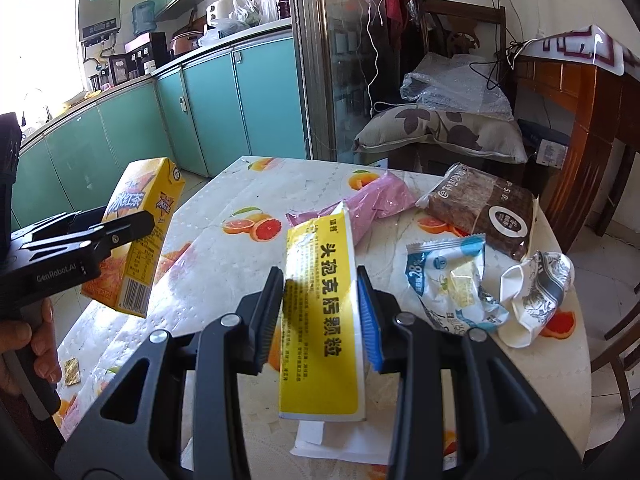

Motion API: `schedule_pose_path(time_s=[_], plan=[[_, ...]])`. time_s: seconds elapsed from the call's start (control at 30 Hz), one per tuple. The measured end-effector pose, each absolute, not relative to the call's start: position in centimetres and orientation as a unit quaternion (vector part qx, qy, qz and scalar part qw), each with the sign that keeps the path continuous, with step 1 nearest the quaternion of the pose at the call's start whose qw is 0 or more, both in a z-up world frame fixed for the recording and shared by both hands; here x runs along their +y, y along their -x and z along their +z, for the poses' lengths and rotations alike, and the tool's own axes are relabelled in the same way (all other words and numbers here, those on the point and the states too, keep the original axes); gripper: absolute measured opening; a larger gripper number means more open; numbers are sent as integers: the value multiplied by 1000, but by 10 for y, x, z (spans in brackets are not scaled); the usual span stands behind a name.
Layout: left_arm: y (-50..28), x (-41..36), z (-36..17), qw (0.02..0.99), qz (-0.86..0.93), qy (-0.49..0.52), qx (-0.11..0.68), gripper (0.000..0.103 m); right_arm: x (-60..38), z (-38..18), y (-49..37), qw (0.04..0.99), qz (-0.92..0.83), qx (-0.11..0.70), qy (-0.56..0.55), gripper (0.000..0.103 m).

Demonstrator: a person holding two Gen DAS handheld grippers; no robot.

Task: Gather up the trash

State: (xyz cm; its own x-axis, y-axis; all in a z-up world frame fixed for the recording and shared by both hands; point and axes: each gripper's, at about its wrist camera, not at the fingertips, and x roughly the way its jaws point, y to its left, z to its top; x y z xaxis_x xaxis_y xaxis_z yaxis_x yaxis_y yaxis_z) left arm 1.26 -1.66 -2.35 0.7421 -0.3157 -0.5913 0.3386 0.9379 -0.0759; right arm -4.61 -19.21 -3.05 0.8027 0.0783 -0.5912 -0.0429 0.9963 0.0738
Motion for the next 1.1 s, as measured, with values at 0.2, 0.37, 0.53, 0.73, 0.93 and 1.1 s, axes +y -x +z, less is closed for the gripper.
schedule_pose_path(time_s=[0.2, 0.37, 0.53, 0.73, 0.93, 1.1], plan=[[-27, 1, -21, 939, -202, 5, 280, 60, -182, -28, 51, 953, 17, 303, -4, 36], [-37, 15, -39, 924, -218, 36, 313, 60, -171, -24, 55, 957, -3, 291, 8, 36], [-31, 29, -34, 935, -203, 16, 290, 60, -152, -27, 54, 957, -6, 290, 18, 36], [-34, 59, -34, 938, -187, 38, 291, 60, -140, -27, 44, 956, 1, 291, 19, 36], [-41, 106, -37, 943, -142, 69, 291, 60, -135, -31, 30, 950, -8, 309, 43, 36], [-49, 140, -43, 942, -113, 97, 301, 60, -135, -30, 25, 950, -11, 311, 38, 36]])
